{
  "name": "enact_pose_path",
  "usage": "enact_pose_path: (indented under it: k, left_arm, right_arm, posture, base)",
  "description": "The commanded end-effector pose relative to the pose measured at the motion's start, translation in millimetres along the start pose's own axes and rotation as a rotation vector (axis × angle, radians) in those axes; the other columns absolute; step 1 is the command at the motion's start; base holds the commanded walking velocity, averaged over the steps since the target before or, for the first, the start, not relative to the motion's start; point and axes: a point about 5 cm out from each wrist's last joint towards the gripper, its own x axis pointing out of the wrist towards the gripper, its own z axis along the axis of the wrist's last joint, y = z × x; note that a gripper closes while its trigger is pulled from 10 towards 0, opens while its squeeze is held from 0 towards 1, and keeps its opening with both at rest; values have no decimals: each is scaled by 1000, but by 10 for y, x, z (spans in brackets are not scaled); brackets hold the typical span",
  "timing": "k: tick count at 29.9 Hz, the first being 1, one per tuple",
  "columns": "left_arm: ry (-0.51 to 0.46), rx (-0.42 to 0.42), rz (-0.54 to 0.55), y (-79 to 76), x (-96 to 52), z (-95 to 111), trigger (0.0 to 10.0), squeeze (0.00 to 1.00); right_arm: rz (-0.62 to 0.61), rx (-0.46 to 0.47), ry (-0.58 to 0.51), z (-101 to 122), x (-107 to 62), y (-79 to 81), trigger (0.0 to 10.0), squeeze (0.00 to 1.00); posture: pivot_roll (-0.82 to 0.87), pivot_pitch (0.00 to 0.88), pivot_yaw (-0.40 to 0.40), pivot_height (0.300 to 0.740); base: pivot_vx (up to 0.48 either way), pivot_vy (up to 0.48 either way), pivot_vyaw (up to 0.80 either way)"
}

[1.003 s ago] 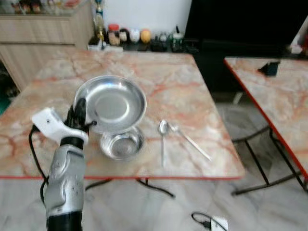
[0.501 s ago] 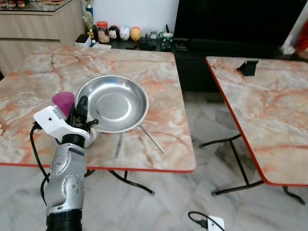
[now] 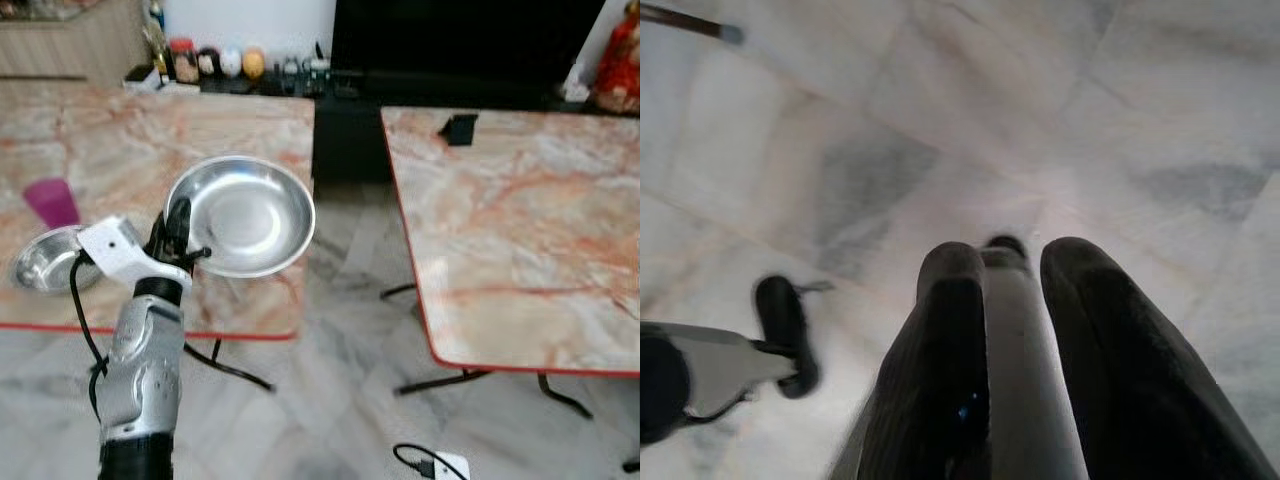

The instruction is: Setting the table

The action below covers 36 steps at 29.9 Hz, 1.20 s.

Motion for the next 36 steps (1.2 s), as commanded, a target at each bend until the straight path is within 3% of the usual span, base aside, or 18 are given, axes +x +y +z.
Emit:
enact_pose_path:
  k: [1, 36]
  left_arm:
    - [-8, 15, -23, -52, 13, 10, 10000, 0]
    - [21, 32, -43, -84, 27, -42, 10000, 0]
  right_arm:
    - [-17, 5, -12, 22, 0, -70, 10000, 0]
    - [-48, 58, -30, 72, 6, -91, 10000, 0]
  posture:
    - [40, 0, -30, 740]
    - [13, 0, -28, 740]
  base:
    - [0, -469, 444]
    - [0, -469, 13]
